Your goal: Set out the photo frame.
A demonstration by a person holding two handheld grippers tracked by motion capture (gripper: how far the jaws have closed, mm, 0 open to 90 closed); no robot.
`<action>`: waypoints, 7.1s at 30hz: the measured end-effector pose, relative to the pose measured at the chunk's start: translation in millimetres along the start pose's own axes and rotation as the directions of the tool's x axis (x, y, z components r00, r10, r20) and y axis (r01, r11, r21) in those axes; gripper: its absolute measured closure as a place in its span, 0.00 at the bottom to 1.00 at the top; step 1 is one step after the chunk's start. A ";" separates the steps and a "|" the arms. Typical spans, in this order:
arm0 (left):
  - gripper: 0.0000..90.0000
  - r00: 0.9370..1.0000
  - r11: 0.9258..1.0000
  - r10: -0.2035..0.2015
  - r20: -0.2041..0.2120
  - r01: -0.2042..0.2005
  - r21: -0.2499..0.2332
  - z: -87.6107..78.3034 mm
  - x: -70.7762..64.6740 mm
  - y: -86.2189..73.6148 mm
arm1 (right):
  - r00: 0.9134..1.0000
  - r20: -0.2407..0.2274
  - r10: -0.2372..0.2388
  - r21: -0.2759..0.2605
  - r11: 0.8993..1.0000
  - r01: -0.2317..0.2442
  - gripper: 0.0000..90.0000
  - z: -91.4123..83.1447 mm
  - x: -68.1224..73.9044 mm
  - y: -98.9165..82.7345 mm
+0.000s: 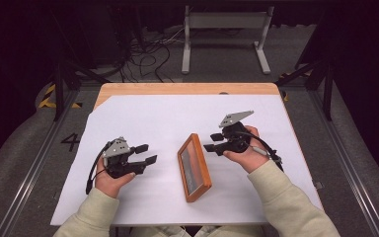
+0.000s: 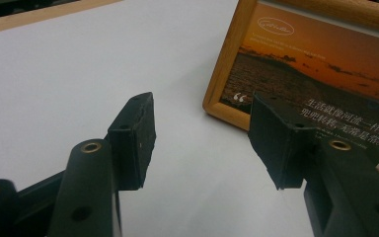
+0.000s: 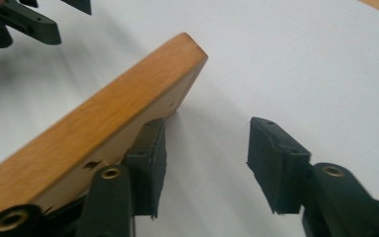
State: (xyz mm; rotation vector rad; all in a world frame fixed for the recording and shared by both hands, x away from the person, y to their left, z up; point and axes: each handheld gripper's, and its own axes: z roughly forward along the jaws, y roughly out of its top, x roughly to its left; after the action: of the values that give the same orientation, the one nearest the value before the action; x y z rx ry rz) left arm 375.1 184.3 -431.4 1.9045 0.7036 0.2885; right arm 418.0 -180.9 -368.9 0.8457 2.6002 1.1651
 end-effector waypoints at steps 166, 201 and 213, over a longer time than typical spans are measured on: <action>0.49 1.000 1.000 -0.015 0.002 0.015 -0.007 -3.3 3.1 -2.7 | 0.924 -0.256 -0.284 0.388 0.845 0.367 0.38 61.3 -21.0 84.9; 0.35 0.999 0.999 -0.031 -0.028 0.031 0.007 -14.7 -5.9 -5.0 | 0.995 0.100 -0.029 -0.055 0.998 0.035 0.06 -82.0 -29.9 -7.9; 0.34 0.997 0.999 -0.035 -0.063 0.035 0.000 -16.0 0.3 -9.2 | 0.990 0.136 0.038 -0.155 0.988 -0.017 0.06 -87.2 -29.3 -51.6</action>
State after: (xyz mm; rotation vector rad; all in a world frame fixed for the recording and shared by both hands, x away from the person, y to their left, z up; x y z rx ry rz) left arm 364.3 199.2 -432.8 1.8888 0.7787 0.3276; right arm 387.9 -280.1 -349.3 0.8986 2.3611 1.2476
